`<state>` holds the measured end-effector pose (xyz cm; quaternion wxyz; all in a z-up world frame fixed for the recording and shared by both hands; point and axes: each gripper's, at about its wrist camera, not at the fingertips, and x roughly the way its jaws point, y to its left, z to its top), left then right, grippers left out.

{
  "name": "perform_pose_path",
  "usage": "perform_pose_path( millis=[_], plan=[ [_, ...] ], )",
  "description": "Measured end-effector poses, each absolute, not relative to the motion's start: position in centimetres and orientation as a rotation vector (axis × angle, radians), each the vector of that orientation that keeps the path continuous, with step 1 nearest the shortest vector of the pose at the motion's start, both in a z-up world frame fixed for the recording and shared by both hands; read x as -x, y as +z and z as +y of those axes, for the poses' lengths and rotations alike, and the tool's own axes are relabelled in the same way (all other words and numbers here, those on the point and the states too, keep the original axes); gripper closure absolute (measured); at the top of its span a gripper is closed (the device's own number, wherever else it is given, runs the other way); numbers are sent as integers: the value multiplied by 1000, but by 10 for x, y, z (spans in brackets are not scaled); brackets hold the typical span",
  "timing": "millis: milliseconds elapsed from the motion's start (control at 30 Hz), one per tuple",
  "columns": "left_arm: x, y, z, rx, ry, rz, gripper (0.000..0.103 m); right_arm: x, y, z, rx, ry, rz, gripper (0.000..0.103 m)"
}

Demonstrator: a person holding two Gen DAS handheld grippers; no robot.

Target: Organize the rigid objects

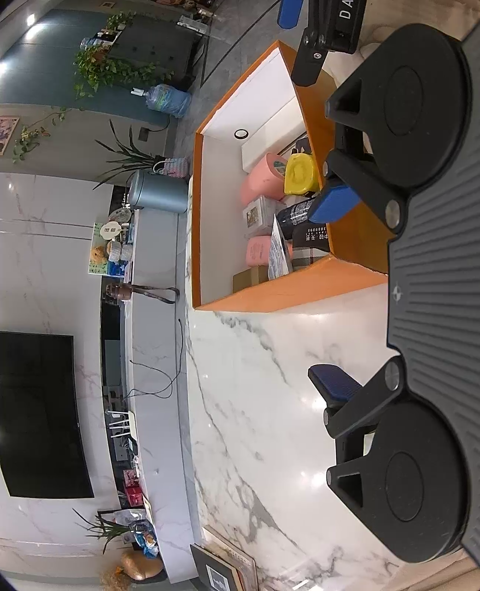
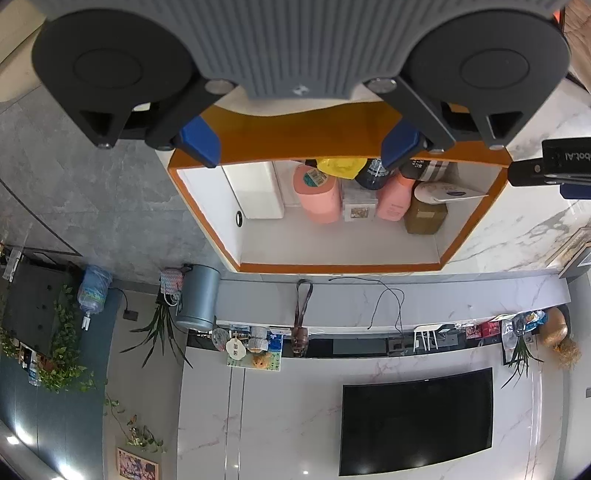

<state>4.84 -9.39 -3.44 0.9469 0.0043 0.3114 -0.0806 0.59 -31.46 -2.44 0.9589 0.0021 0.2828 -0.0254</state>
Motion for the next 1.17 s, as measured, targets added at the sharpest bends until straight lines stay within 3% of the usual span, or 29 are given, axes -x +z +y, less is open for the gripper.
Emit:
perform_pose_path(
  millis=[1167],
  plan=[
    [-45, -29, -90, -5, -148, 604, 2, -7, -27, -320, -28, -45, 593, 10]
  ],
)
